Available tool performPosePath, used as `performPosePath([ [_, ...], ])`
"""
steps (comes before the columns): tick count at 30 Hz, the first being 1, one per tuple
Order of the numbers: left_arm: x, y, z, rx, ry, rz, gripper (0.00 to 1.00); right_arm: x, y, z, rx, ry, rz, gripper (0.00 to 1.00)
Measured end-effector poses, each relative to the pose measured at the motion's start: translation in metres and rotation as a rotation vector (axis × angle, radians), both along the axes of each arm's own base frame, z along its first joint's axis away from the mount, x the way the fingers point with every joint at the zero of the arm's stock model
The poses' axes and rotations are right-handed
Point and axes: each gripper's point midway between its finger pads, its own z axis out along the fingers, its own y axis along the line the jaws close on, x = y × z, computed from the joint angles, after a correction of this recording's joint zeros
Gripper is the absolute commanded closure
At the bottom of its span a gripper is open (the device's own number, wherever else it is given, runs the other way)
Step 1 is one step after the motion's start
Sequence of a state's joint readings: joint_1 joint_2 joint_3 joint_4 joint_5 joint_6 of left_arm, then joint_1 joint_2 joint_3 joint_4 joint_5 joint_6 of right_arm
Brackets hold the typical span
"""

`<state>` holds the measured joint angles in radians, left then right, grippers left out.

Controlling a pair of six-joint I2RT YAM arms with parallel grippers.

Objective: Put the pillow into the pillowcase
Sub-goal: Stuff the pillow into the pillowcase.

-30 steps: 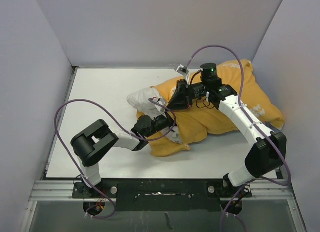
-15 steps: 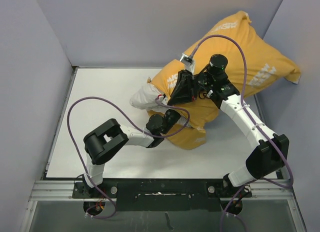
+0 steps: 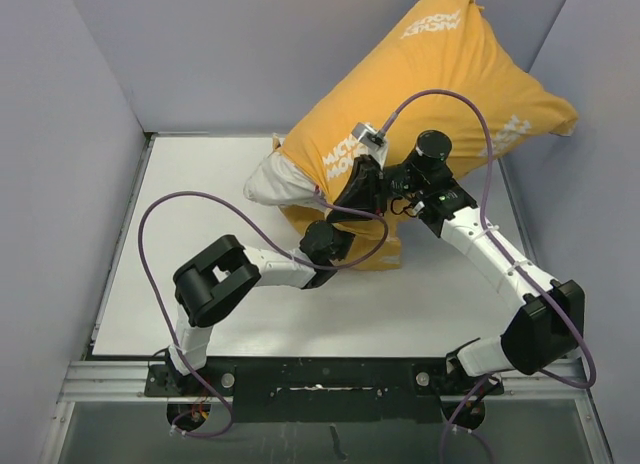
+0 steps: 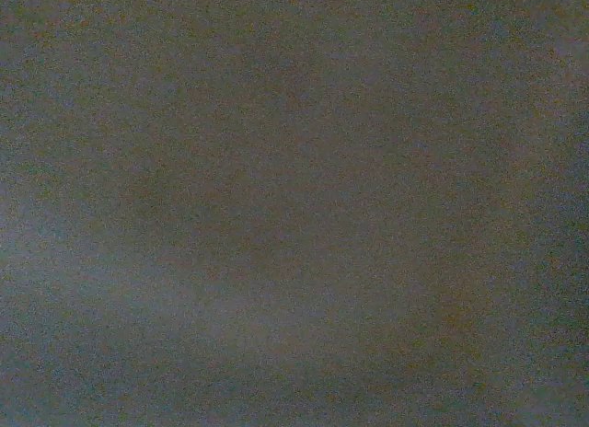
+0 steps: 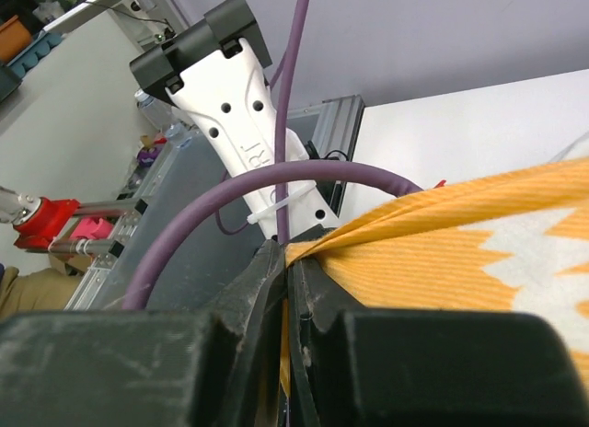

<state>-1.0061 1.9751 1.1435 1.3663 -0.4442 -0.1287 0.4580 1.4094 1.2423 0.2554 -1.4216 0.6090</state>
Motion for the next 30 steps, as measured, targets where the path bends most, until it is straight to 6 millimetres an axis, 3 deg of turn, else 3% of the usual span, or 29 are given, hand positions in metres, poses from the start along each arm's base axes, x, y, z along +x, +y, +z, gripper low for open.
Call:
performPosePath([
  [6, 0.016, 0.019, -0.011, 0.001, 0.058, 0.117, 1.0, 0.009, 0.008, -0.012, -0.021, 0.003, -0.047, 0.99],
  [9, 0.019, 0.023, -0.029, 0.045, 0.092, 0.138, 1.0, 0.017, 0.005, -0.018, -0.06, 0.012, -0.069, 0.89],
  [11, 0.016, 0.028, -0.051, 0.095, 0.122, 0.139, 1.0, 0.022, 0.003, -0.028, -0.103, 0.036, -0.09, 0.86],
  [15, 0.0, 0.038, -0.114, 0.221, 0.206, 0.091, 1.0, 0.026, 0.002, -0.062, -0.201, 0.101, -0.126, 0.81],
  [17, -0.012, 0.04, -0.144, 0.274, 0.253, 0.039, 1.0, 0.026, 0.004, -0.079, -0.245, 0.132, -0.126, 0.75],
  [19, -0.021, 0.039, -0.161, 0.295, 0.285, -0.012, 1.0, 0.023, 0.006, -0.092, -0.278, 0.169, -0.107, 0.66],
  [22, -0.026, 0.041, -0.166, 0.258, 0.309, -0.069, 1.0, 0.018, 0.008, -0.101, -0.297, 0.177, -0.068, 0.48],
  [26, -0.027, 0.044, -0.163, 0.193, 0.318, -0.139, 1.0, 0.016, 0.005, -0.089, -0.3, 0.09, -0.044, 0.23],
  [30, -0.03, 0.043, -0.153, 0.139, 0.301, -0.197, 1.0, 0.031, -0.021, -0.069, -0.299, -0.105, -0.139, 0.1],
])
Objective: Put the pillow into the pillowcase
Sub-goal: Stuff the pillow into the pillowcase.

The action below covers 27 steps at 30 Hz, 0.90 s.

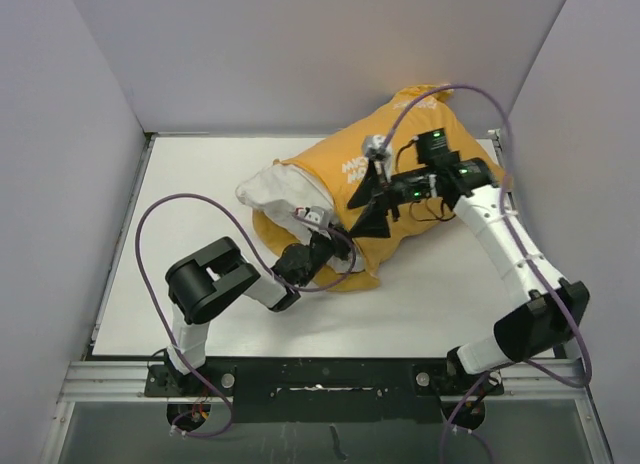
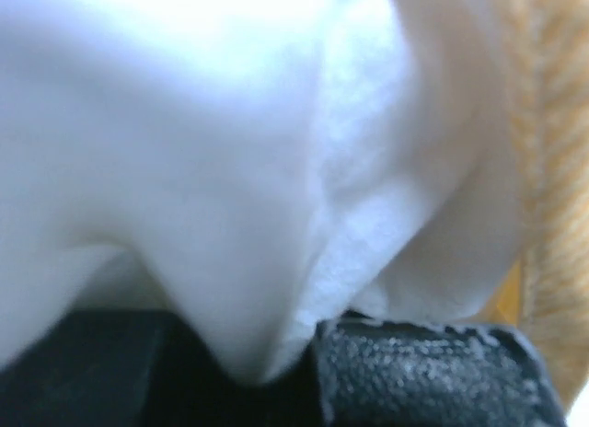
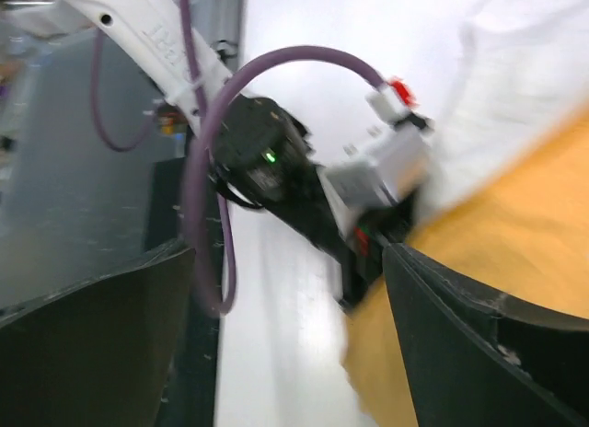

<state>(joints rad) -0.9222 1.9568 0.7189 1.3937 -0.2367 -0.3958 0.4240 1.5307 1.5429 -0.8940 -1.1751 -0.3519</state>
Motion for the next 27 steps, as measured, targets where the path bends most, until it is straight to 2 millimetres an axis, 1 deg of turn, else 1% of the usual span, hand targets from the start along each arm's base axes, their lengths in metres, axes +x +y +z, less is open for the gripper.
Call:
performPosePath([
  [2, -0.002, -0.003, 0.003, -0.03, 0.01, -0.033, 1.0, 0.011, -0.028, 0.014, 0.004, -0.095, -0.089, 0.05],
  [3, -0.003, -0.003, 0.004, -0.044, 0.021, -0.051, 1.0, 0.015, -0.048, 0.02, 0.002, -0.162, -0.155, 0.05],
  [4, -0.003, -0.003, 0.004, -0.057, 0.032, -0.062, 1.0, 0.016, -0.064, 0.023, -0.007, -0.21, -0.213, 0.05],
  [6, -0.002, -0.003, 0.005, -0.082, 0.053, -0.085, 1.0, 0.009, -0.08, 0.021, -0.029, -0.293, -0.276, 0.05],
  [8, -0.003, -0.004, 0.006, -0.107, 0.076, -0.109, 1.0, -0.004, -0.085, 0.0, -0.063, -0.321, -0.298, 0.05],
  [10, -0.004, -0.005, 0.007, -0.128, 0.096, -0.13, 1.0, -0.008, -0.085, -0.027, -0.114, -0.313, -0.31, 0.05],
  [12, -0.007, -0.007, 0.008, -0.146, 0.114, -0.149, 1.0, -0.004, -0.083, -0.063, -0.199, -0.295, -0.325, 0.07],
  [14, -0.007, -0.012, 0.012, -0.167, 0.128, -0.167, 1.0, 0.002, -0.08, -0.105, -0.308, -0.256, -0.334, 0.08],
  [16, -0.008, -0.015, 0.014, -0.178, 0.137, -0.179, 1.0, 0.004, -0.079, -0.136, -0.408, -0.235, -0.341, 0.11],
  [17, -0.008, -0.016, 0.014, -0.177, 0.142, -0.183, 1.0, 0.008, -0.078, -0.144, -0.45, -0.241, -0.353, 0.14],
  [18, -0.009, -0.017, 0.013, -0.176, 0.148, -0.185, 1.0, 0.014, -0.077, -0.148, -0.478, -0.257, -0.372, 0.21],
  [19, -0.009, -0.018, 0.012, -0.175, 0.153, -0.186, 1.0, 0.018, -0.077, -0.15, -0.501, -0.272, -0.391, 0.3],
  [21, -0.008, -0.019, 0.013, -0.177, 0.158, -0.187, 1.0, 0.028, -0.078, -0.151, -0.544, -0.295, -0.437, 0.56],
  [22, -0.007, -0.019, 0.013, -0.176, 0.16, -0.185, 1.0, 0.031, -0.077, -0.151, -0.552, -0.304, -0.445, 0.72],
  [23, -0.006, -0.021, 0.014, -0.175, 0.162, -0.186, 1.0, 0.036, -0.08, -0.151, -0.573, -0.318, -0.468, 0.82],
  [25, -0.005, -0.022, 0.015, -0.174, 0.163, -0.187, 1.0, 0.045, -0.085, -0.148, -0.595, -0.343, -0.512, 0.94],
  [27, -0.004, -0.024, 0.017, -0.174, 0.161, -0.193, 1.0, 0.048, -0.088, -0.143, -0.589, -0.342, -0.531, 0.99],
])
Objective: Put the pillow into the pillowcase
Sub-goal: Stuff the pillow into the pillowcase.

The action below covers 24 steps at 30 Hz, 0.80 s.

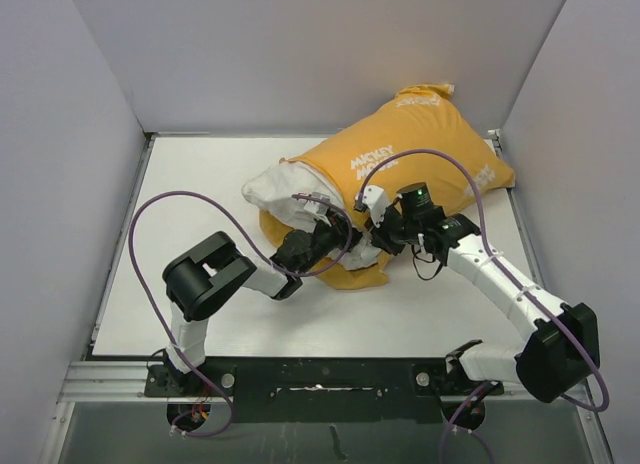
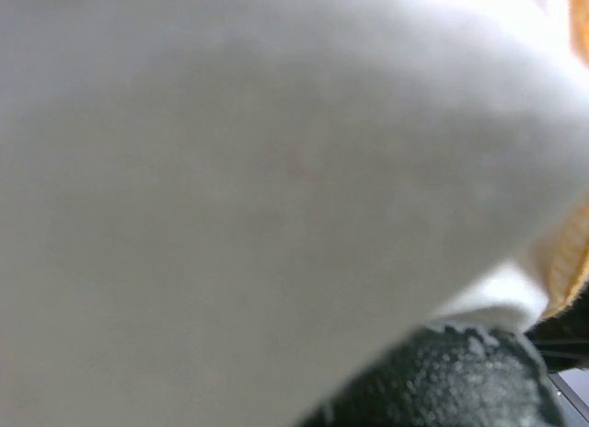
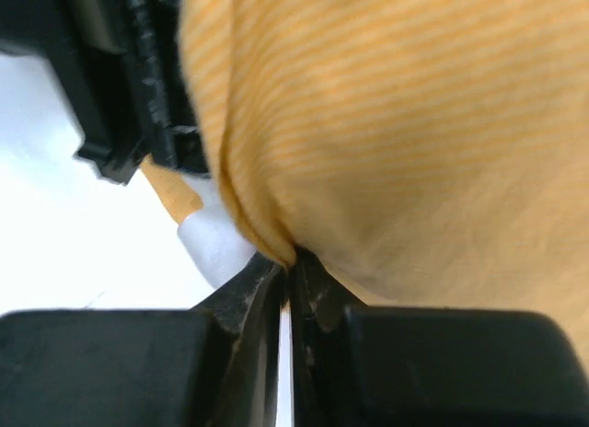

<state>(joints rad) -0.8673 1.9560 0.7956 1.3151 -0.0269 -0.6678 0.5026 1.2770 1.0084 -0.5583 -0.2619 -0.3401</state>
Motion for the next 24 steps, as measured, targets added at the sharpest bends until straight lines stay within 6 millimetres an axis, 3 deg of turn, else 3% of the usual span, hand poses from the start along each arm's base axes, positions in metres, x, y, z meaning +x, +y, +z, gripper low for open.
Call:
performPosePath([
  [6, 0.007, -0.005, 0.017, -0.023, -0.03, -0.032, 1.0, -0.025, 0.012, 0.036, 0.16, 0.028, 0.185, 1.0],
  [10, 0.021, -0.008, 0.038, -0.044, -0.068, -0.027, 1.0, -0.04, 0.043, 0.083, 0.299, 0.046, 0.407, 1.0],
  [13, 0.03, -0.011, 0.062, -0.067, -0.117, -0.001, 1.0, -0.037, 0.063, 0.126, 0.369, 0.036, 0.557, 1.0],
  [15, 0.03, -0.008, 0.075, -0.088, -0.136, 0.015, 1.0, -0.037, 0.069, 0.142, 0.409, 0.037, 0.619, 1.0],
  [17, 0.026, -0.01, 0.083, -0.106, -0.147, 0.012, 1.0, -0.041, 0.067, 0.144, 0.472, 0.069, 0.625, 1.0],
  [19, 0.018, -0.016, 0.083, -0.112, -0.145, -0.005, 1.0, -0.047, 0.058, 0.135, 0.564, 0.137, 0.576, 1.0],
  [24, -0.002, -0.034, 0.06, -0.119, -0.106, -0.066, 1.0, -0.064, 0.029, 0.065, 0.526, 0.301, 0.428, 0.95],
])
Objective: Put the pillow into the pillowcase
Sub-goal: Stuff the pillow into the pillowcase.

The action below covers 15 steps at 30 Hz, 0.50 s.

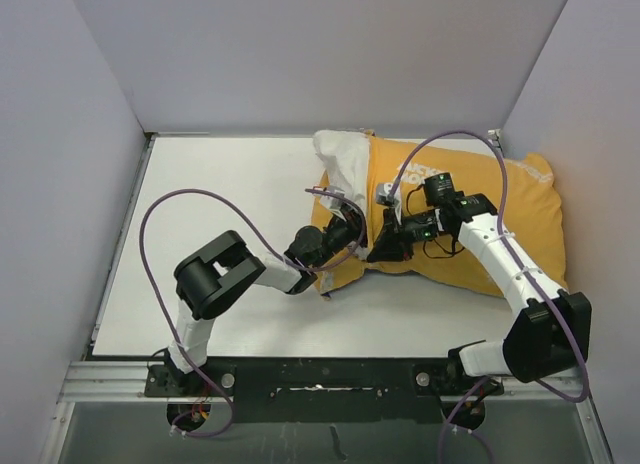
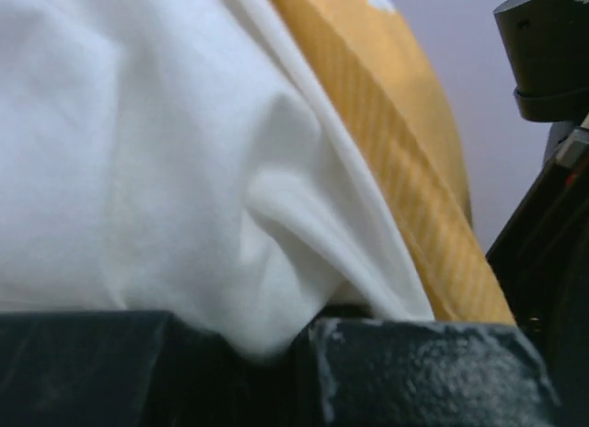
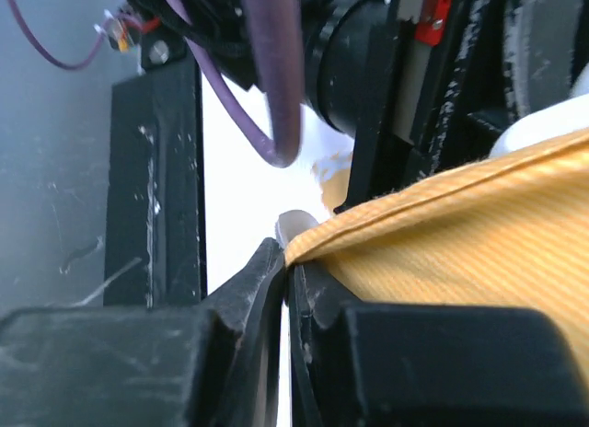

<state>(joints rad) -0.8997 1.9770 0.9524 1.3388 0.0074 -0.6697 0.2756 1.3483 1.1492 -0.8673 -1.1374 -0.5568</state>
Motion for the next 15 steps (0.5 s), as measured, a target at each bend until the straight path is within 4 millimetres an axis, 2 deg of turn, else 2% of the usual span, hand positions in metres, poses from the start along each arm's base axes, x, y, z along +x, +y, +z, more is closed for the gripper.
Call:
performPosePath([
  [2, -0.005, -0.007, -0.02, 0.018, 0.027, -0.023, 1.0, -0.006, -0.009, -0.021, -0.074, 0.014, 0.002, 0.8],
  [4, -0.01, -0.012, -0.034, 0.029, 0.052, -0.045, 1.0, -0.014, -0.016, -0.029, -0.117, 0.008, 0.022, 0.65],
  [6, -0.013, -0.014, -0.038, 0.022, 0.058, -0.061, 1.0, -0.024, -0.021, -0.025, -0.144, -0.017, 0.063, 0.53],
  [7, -0.014, -0.014, -0.037, 0.016, 0.054, -0.069, 1.0, -0.029, -0.024, -0.018, -0.151, -0.041, 0.086, 0.47],
  [9, -0.017, -0.015, -0.033, 0.002, 0.045, -0.085, 1.0, -0.034, -0.026, 0.006, -0.15, -0.109, 0.116, 0.38],
  [13, -0.021, -0.019, -0.033, -0.003, 0.034, -0.117, 1.0, -0.03, -0.027, 0.097, -0.092, -0.374, 0.085, 0.01],
  [15, -0.022, -0.021, -0.033, -0.005, 0.03, -0.13, 1.0, -0.029, -0.032, 0.132, -0.073, -0.477, 0.011, 0.02],
])
